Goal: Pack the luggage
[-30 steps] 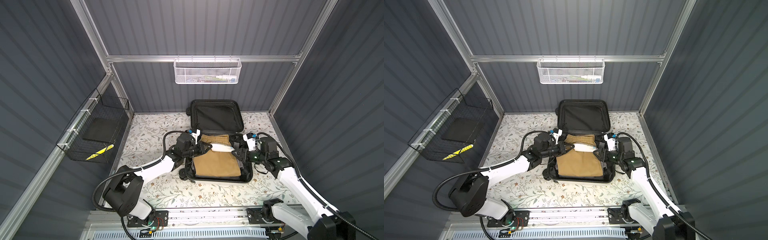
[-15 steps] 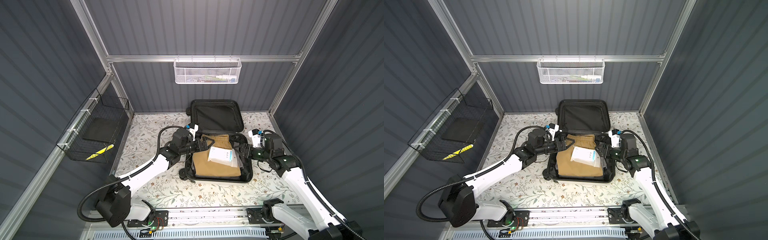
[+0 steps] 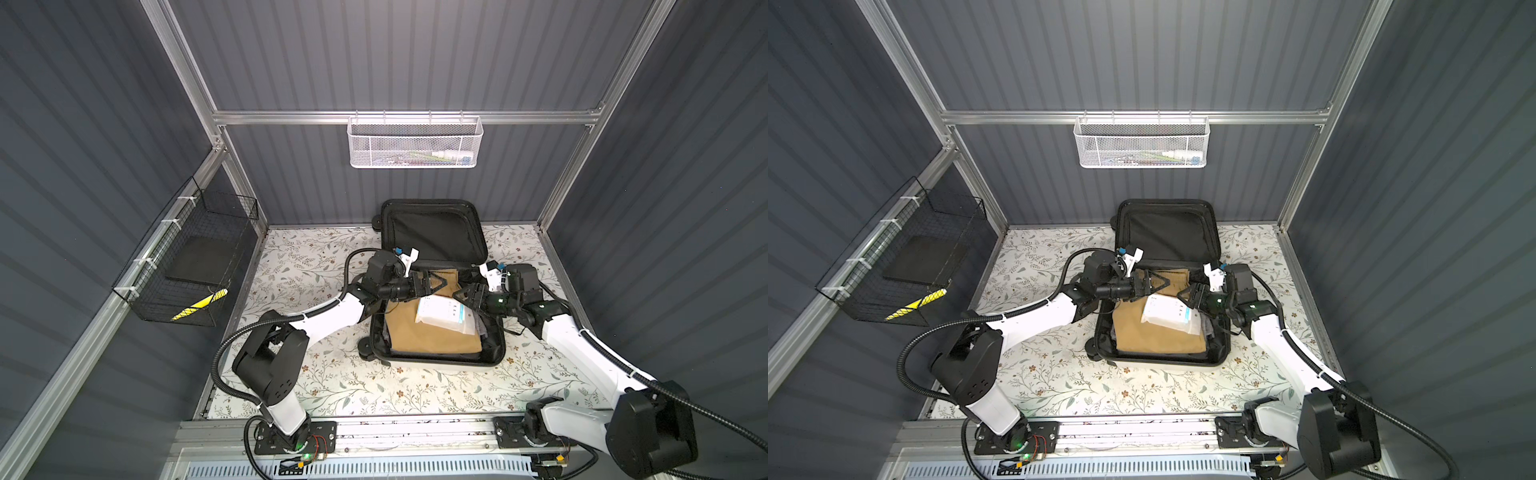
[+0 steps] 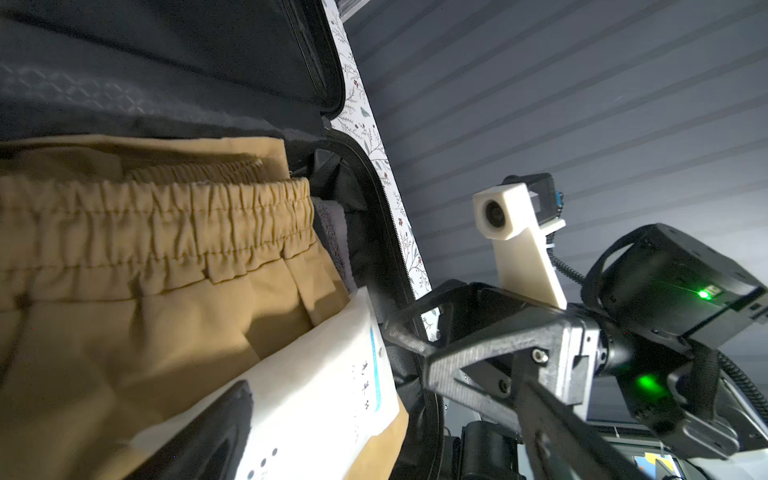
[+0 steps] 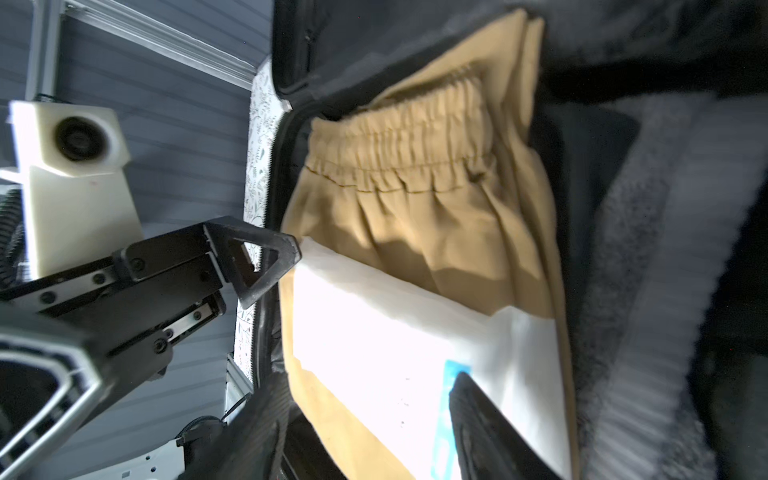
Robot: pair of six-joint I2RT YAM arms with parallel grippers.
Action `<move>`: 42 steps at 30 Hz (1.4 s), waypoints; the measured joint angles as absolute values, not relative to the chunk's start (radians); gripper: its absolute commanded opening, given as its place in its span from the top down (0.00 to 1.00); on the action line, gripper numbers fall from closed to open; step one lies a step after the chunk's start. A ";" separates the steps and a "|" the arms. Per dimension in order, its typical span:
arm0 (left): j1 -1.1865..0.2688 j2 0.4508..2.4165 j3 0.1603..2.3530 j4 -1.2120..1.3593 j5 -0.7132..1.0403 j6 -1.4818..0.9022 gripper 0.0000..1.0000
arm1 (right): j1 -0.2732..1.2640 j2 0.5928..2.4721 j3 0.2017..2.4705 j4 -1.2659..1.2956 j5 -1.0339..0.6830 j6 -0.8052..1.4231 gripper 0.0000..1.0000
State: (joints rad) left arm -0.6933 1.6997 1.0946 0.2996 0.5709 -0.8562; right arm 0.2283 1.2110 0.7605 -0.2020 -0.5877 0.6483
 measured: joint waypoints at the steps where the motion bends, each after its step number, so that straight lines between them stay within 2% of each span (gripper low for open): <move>1: -0.694 1.707 1.093 0.312 0.575 -0.862 0.00 | 0.228 1.220 0.755 -0.195 -0.587 0.655 0.37; 10: -0.695 1.718 1.008 0.397 0.576 -0.881 0.00 | 0.228 1.259 0.733 -0.146 -0.577 0.678 0.35; 18: -0.695 1.729 1.018 0.397 0.574 -0.883 0.00 | 0.228 1.261 0.747 -0.169 -0.572 0.686 0.27; 25: -0.694 1.700 1.115 0.285 0.569 -0.817 0.00 | 0.228 1.196 0.847 -0.258 -0.546 0.673 0.20; 31: -0.673 1.630 1.186 0.137 0.529 -0.737 0.00 | 0.228 1.129 0.887 -0.310 -0.511 0.672 0.17; 42: -0.579 1.605 1.266 -0.160 0.315 -0.612 0.00 | 0.238 0.982 0.824 -0.364 -0.466 0.705 0.16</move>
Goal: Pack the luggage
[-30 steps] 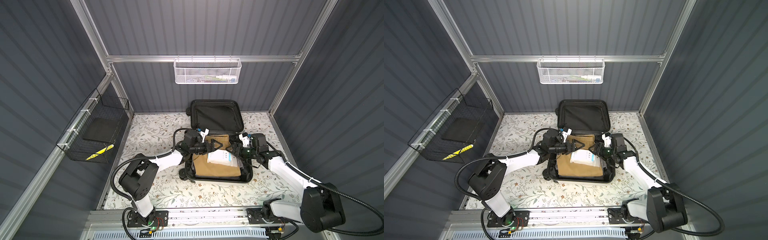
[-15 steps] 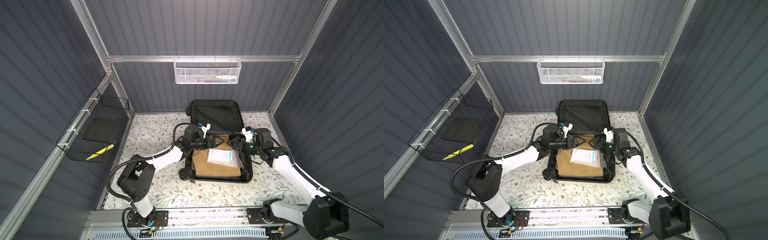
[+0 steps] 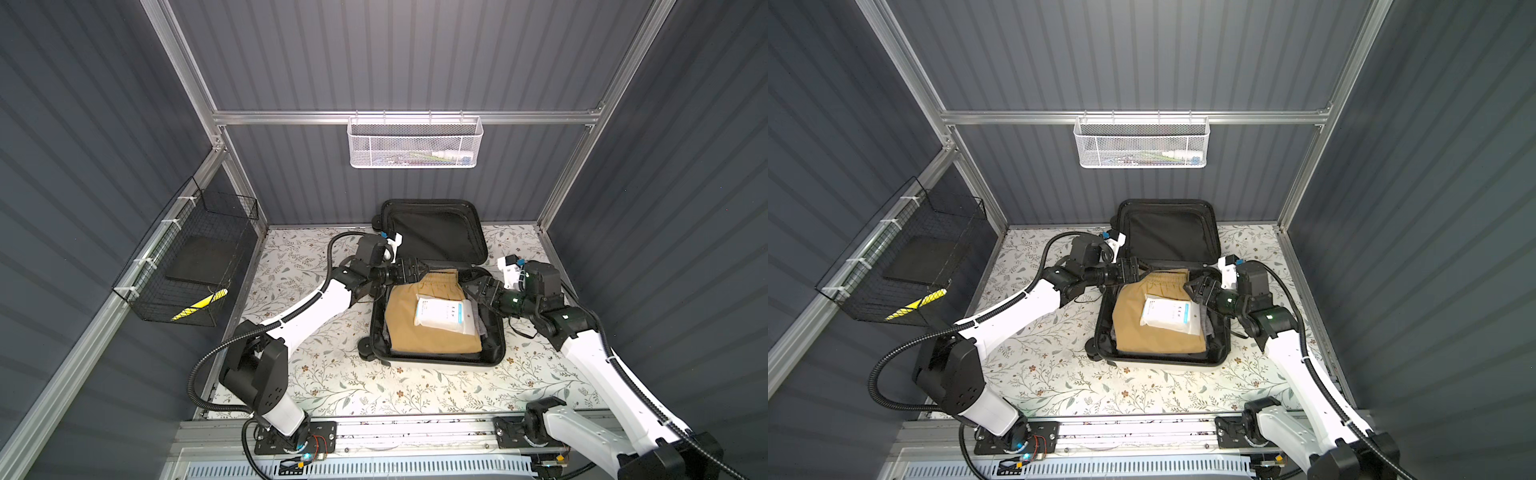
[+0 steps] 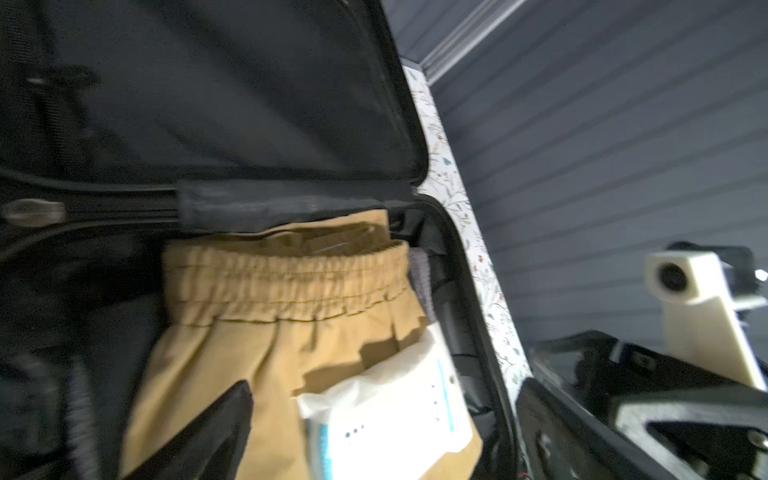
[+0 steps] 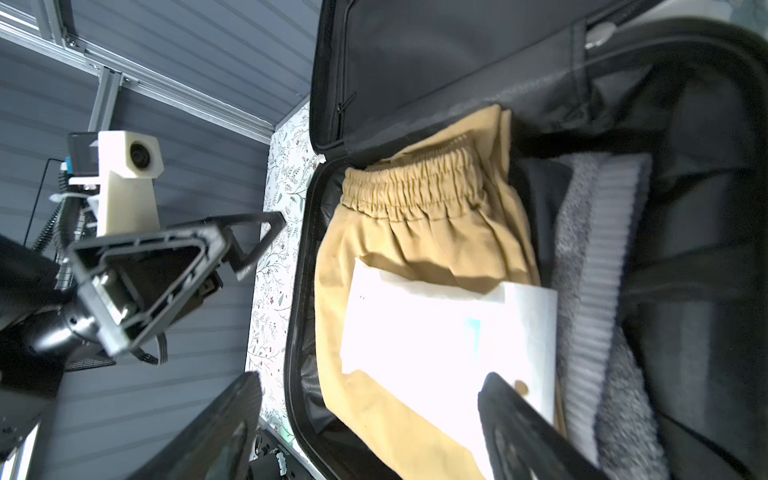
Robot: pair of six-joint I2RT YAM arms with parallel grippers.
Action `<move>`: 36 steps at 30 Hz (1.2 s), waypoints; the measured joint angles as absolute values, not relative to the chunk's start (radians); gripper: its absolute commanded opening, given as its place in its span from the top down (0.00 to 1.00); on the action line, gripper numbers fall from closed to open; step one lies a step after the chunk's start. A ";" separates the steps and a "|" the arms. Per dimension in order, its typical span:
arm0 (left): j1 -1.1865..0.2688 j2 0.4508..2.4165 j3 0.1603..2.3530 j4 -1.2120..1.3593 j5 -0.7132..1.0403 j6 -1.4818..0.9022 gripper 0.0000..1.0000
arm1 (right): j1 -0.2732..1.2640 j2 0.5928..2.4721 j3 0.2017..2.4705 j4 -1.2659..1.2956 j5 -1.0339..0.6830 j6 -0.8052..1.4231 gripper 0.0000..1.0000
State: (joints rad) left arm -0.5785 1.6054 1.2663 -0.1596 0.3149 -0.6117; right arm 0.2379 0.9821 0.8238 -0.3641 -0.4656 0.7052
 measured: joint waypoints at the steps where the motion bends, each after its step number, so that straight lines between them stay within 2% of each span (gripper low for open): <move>1: -0.560 1.605 1.266 -0.173 0.296 -0.605 0.00 | 0.244 0.973 0.816 -0.370 -0.462 0.707 0.16; 6: -0.474 1.603 1.290 -0.247 0.176 -0.531 0.00 | 0.317 0.961 0.813 -0.412 -0.413 0.710 0.17; 11: -0.454 1.643 1.410 -0.327 0.038 -0.424 0.00 | 0.468 1.010 0.875 -0.476 -0.312 0.698 0.17; 23: -0.444 1.979 1.748 -0.421 -0.134 -0.256 0.00 | 0.764 1.235 1.079 -0.523 -0.149 0.633 0.17; 36: -0.444 2.299 2.089 -0.542 -0.283 -0.150 0.00 | 0.839 1.271 1.087 -0.530 -0.123 0.613 0.16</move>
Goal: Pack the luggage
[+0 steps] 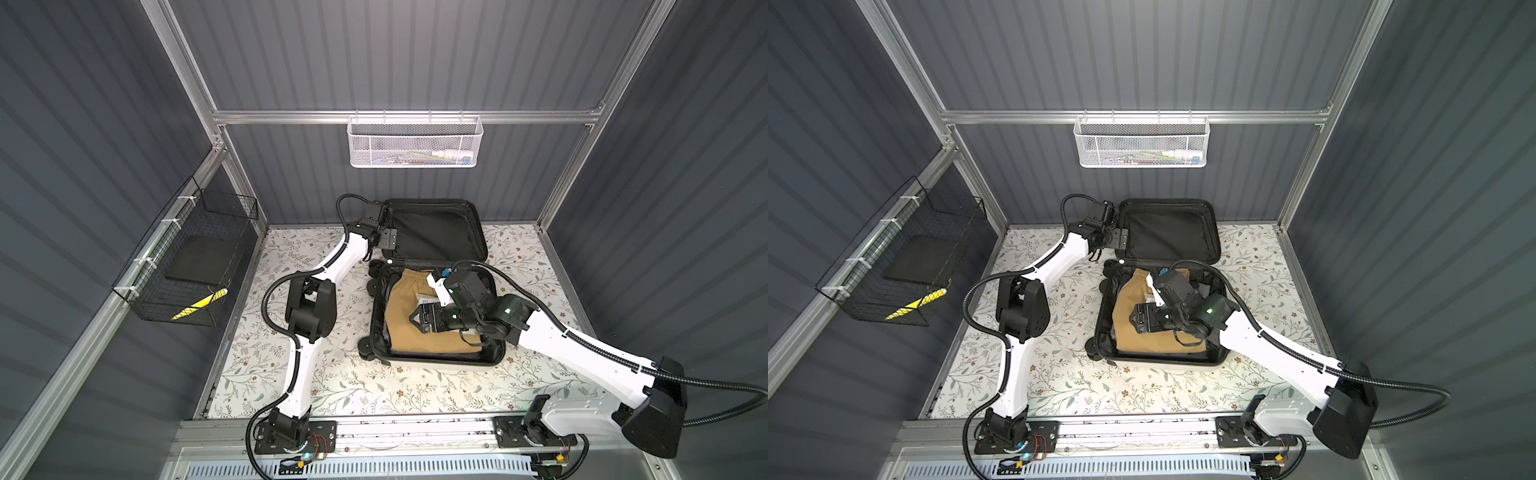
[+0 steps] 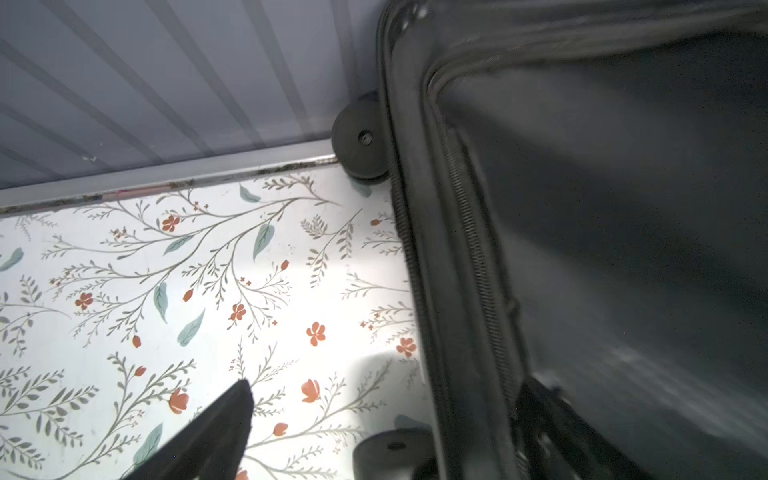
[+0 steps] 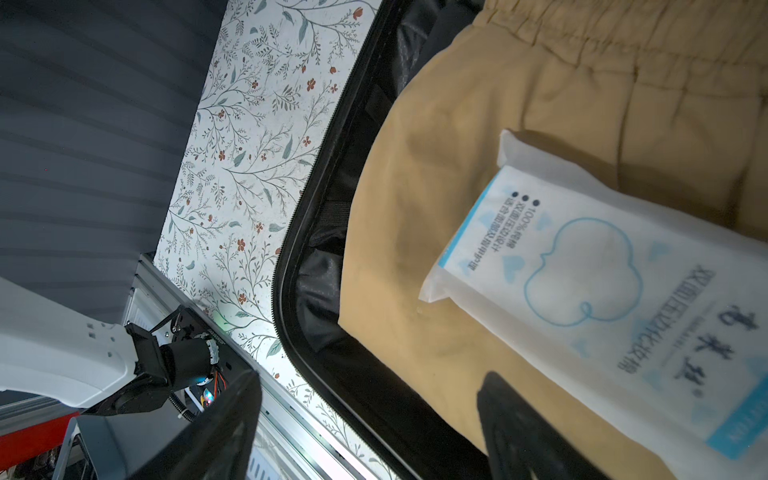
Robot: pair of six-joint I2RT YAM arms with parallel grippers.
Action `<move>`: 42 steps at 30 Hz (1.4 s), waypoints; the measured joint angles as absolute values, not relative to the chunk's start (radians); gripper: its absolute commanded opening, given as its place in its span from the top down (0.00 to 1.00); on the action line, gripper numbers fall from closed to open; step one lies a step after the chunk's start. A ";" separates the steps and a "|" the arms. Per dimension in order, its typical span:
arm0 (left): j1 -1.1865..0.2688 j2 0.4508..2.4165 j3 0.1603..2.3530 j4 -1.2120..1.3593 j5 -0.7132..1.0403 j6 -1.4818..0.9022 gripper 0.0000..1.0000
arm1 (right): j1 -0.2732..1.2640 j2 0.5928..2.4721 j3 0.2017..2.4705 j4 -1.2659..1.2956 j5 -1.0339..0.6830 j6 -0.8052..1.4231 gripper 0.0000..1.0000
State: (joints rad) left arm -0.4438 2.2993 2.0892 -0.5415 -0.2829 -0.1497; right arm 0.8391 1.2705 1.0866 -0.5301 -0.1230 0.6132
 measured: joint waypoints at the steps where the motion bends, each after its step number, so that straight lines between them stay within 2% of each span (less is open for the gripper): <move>1: -0.444 2.311 2.090 -0.551 -0.294 -0.147 0.00 | 0.840 1.271 1.087 -0.530 -0.123 0.612 0.16; 8: -0.435 2.296 2.020 -0.510 -0.321 -0.154 0.00 | 0.875 1.332 1.142 -0.531 -0.123 0.590 0.16; 23: -0.330 2.142 1.774 -0.452 -0.272 -0.195 0.00 | 1.103 1.753 1.523 -0.525 -0.130 0.522 0.17; 34: -0.296 2.126 1.750 -0.453 -0.234 -0.195 0.00 | 1.215 1.976 1.692 -0.532 -0.140 0.514 0.20; 42: -0.287 2.126 1.751 -0.455 -0.203 -0.195 0.00 | 1.237 2.048 1.729 -0.582 -0.023 0.620 0.19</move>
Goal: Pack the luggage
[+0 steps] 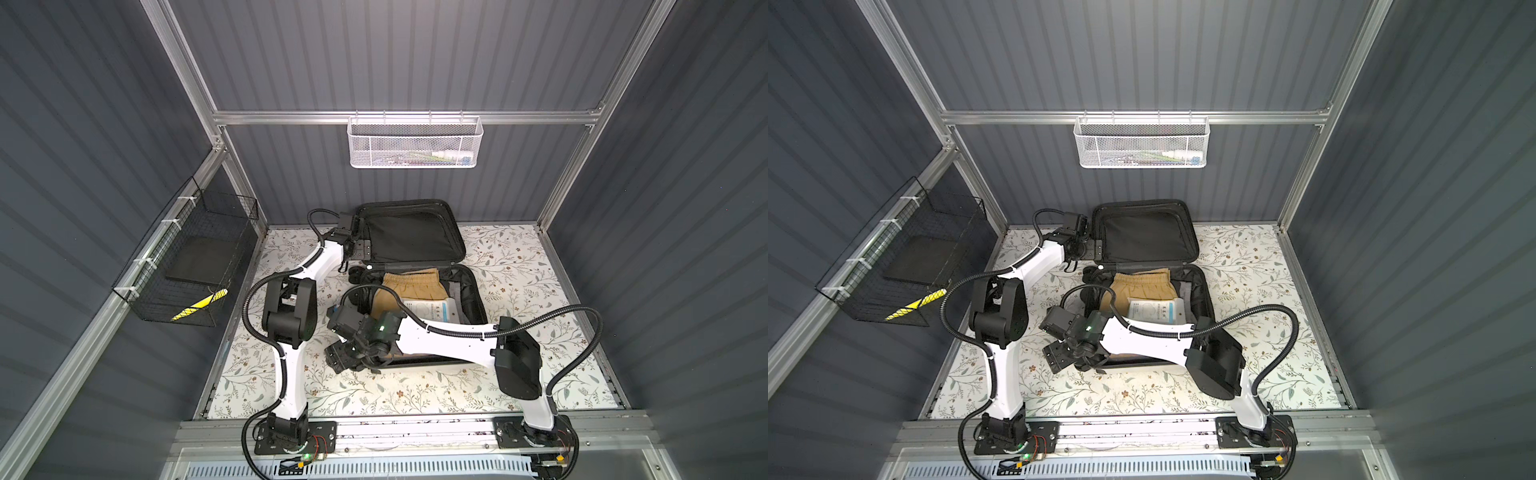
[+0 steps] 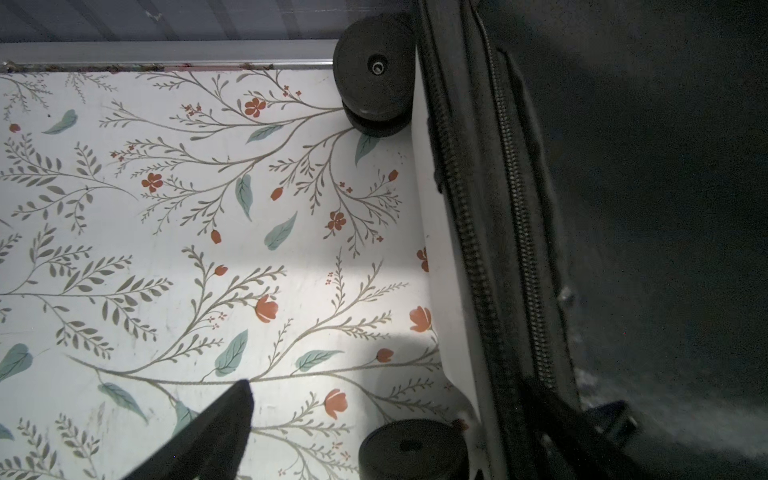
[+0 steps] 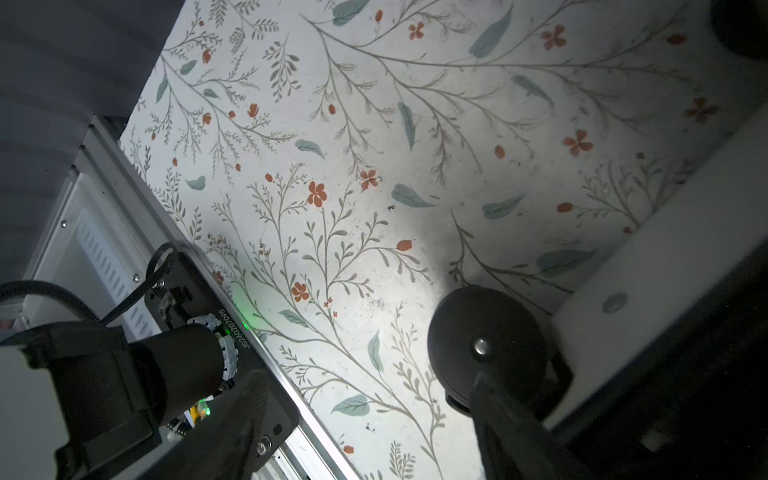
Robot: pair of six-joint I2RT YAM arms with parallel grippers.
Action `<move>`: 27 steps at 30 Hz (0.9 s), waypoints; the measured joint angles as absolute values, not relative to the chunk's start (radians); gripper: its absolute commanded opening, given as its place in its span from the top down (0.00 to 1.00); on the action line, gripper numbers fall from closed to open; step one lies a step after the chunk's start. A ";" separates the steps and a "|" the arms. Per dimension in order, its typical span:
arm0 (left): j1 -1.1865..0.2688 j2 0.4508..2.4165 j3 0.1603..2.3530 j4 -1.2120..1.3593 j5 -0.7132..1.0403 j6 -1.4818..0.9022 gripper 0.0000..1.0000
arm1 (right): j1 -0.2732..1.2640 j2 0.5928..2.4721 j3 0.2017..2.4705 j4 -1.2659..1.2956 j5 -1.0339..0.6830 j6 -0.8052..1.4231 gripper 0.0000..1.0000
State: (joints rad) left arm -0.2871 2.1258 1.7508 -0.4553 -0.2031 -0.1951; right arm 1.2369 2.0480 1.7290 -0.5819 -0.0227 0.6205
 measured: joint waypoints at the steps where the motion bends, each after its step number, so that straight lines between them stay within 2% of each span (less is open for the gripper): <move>1: -0.286 2.125 1.751 -0.455 -0.199 -0.195 0.00 | 1.234 2.046 1.733 -0.593 -0.009 0.647 0.19; 4: -0.286 2.116 1.736 -0.454 -0.189 -0.203 0.00 | 1.219 2.012 1.688 -0.569 0.003 0.720 0.19; 11: -0.291 2.037 1.628 -0.446 -0.128 -0.259 0.00 | 1.165 1.818 1.427 -0.485 -0.030 0.876 0.18; 27: -0.329 1.705 1.156 -0.304 -0.063 -0.486 0.00 | 1.071 1.571 1.110 -0.391 -0.080 1.002 0.17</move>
